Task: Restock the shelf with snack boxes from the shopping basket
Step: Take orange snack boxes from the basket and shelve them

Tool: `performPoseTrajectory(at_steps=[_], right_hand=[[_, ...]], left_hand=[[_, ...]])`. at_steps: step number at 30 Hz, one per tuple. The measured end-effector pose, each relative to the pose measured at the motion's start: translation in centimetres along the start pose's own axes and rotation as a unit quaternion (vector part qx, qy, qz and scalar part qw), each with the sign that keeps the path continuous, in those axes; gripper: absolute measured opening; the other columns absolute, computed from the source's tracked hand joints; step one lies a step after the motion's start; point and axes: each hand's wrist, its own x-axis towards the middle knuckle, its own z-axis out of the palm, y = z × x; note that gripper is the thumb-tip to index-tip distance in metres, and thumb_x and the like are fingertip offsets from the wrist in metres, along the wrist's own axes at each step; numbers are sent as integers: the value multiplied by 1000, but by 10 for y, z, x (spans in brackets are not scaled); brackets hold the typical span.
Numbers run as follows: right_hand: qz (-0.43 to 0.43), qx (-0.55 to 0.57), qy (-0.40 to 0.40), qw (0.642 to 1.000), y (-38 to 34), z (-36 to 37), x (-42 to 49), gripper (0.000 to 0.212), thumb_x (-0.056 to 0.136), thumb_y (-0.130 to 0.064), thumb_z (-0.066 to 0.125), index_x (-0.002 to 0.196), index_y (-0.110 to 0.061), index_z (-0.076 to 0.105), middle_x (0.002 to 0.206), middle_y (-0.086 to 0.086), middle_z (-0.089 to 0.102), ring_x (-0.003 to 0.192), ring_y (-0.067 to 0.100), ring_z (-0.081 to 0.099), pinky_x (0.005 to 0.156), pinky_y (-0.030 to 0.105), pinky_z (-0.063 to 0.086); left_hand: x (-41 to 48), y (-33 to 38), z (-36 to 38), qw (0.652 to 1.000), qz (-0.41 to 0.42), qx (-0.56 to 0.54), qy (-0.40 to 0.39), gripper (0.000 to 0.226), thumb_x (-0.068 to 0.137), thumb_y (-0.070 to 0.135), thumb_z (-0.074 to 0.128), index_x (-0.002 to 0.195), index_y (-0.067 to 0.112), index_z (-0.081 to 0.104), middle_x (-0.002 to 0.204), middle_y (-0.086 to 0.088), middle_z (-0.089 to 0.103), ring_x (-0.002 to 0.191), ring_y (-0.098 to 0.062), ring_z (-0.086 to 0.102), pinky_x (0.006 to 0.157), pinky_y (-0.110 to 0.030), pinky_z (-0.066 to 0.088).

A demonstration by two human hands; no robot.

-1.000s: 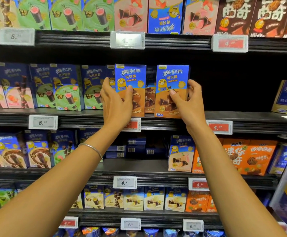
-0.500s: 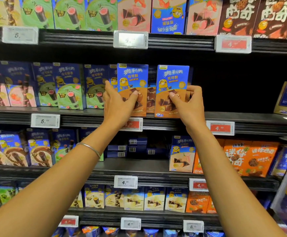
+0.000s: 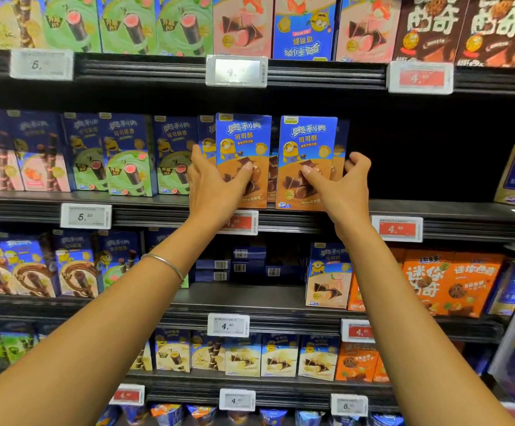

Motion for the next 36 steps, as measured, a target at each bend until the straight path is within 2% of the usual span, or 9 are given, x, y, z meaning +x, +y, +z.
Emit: performPoseTrajectory(at_steps=[2,6,9,12,16,19,23,30,36], right_hand=[[15,7,-5,1000,0,-1,1,81,87,-36,79,148,-16,31,104,-22,49,97,1,60,86,25,53],[24,13,-21,999,0,-3,3,58,93,-35,73,139,-17,42,103,-17,57,97,4,65,86,33,59],[23,15,-25,999,-1,-4,3,59,93,-34,73,139,-16,41,112,-11,59,98,7,66,88,36,60],[25,8,-27,999,-2,-3,4,61,93,-32,73,140,-15,39,128,0,60,111,14,66,92,40,59],[26,-7,-25,999,-2,-2,3,63,92,-33,74,141,-16,38,134,3,57,115,16,64,93,41,59],[19,-22,-22,999,-1,-3,2,64,91,-35,75,141,-16,38,135,4,56,118,17,62,96,43,57],[18,-31,-26,999,0,-5,3,67,90,-36,76,142,-16,37,135,4,57,118,17,62,96,42,57],[22,-6,-31,999,0,-7,2,66,89,-31,78,140,-17,39,126,-2,59,106,10,64,84,29,57],[25,3,-49,998,-1,-10,1,64,89,-26,79,139,-15,41,123,-3,61,108,12,66,91,35,59]], left_hand=[[0,0,0,1000,-2,4,1,115,91,57,73,167,14,-2,166,-11,26,153,-29,30,121,-54,36],[-2,0,1,1000,-2,18,3,119,89,61,74,167,15,-4,166,-11,24,154,-29,29,121,-53,35],[-2,1,2,1000,-2,16,-2,124,86,63,75,167,16,-6,169,-10,21,156,-29,24,122,-52,33],[-3,0,2,1000,-3,13,-7,127,85,64,76,167,16,-8,170,-9,19,157,-28,22,123,-52,32],[-3,0,1,1000,-3,11,-12,128,83,65,78,167,16,-6,170,-10,20,157,-28,24,124,-53,32],[-2,-1,-1,1000,-3,10,-7,125,80,64,81,166,18,2,165,-11,27,150,-29,36,119,-53,39],[3,-2,-3,1000,-6,18,3,121,74,65,85,161,19,13,157,-11,37,140,-27,46,107,-41,45],[3,-2,-1,1000,-8,25,8,127,69,65,88,161,16,15,159,-12,35,146,-27,40,110,-44,44],[2,-2,-2,1000,-9,11,-4,130,69,63,89,162,16,12,158,-13,32,143,-27,39,102,-34,39]])
